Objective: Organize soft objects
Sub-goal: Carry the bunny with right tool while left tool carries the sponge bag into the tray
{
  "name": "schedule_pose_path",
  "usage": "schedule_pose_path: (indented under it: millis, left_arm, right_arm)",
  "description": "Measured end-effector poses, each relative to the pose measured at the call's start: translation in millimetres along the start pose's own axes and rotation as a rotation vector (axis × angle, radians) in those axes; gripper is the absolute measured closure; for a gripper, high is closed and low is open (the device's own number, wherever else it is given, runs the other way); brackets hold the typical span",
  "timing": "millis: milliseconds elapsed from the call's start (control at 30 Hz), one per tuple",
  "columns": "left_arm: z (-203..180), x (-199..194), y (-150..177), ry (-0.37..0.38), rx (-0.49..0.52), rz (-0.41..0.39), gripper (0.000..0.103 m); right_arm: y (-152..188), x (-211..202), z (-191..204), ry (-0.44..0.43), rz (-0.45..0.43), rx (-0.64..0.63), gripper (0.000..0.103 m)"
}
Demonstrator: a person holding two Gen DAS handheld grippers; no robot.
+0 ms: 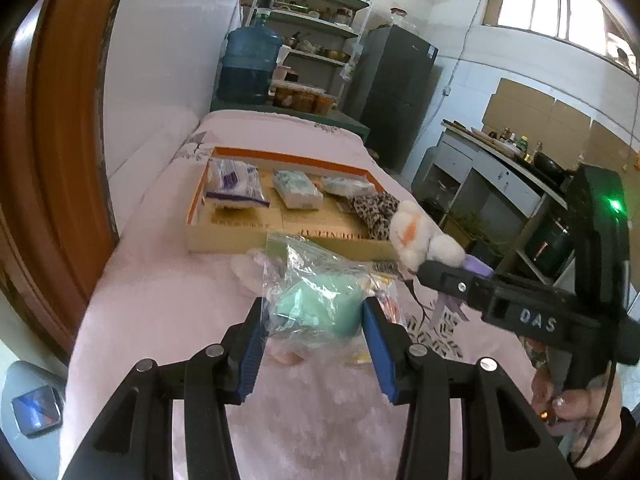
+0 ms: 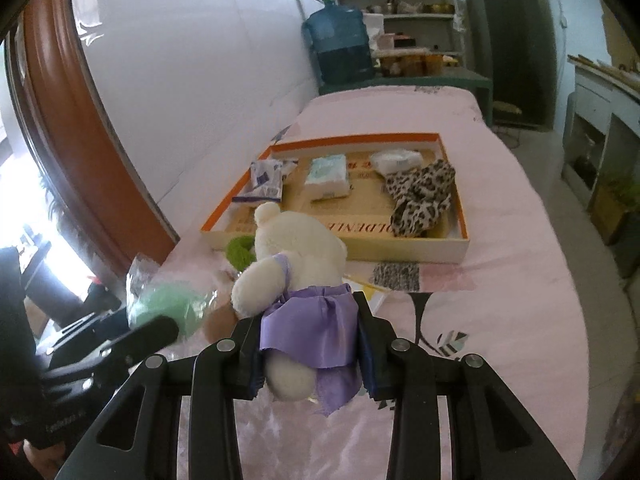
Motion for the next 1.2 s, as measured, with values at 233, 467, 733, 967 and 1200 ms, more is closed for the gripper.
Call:
schedule_pose_path:
  millis: [233,467,733,967,1200]
  left_arm:
    - [-2.9,0.3,-22.6,-0.027,0.017,-0.024,0.056]
    - [-8.8,1.8,-45.7,-0.055,0.039,-0.056,0.056]
    - [-9.7,7.6,-67.8,-0.079,0.050,-0.077,0.056]
    - [-10.2,16.2,-83.4,-0.096,0.062,-0.086,0.056]
    - [-7.6,29.1,-101.4,-0.107,0.066,-0.096,0.056]
  right_arm:
    - [-10.1,-7.9,-0.8,0.016,-0.022,0.022,0.066]
    - [-20.3,-11.4,-6.2,0.028,-0.035,0.066,0.066]
    - [-35.5,-13.5,-8.5,0.037,-0.055,0.080,0.066]
    - [-49.5,-10.4,-8.1,0.040,-0.069,0.085,0.066]
    - [-61.1,0.2,-10.7,0.044,-0.075,0.092,0.066]
Point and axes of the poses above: each gripper's, at about its wrist camera, not at the fingertips, and x roughly the way its jaws point, z to its left, y to its underside, the point moved 3 cm from there along x, roughly the way its jaws point, and after that the axes turned 3 degrees about -x, right-handed, at the moved point
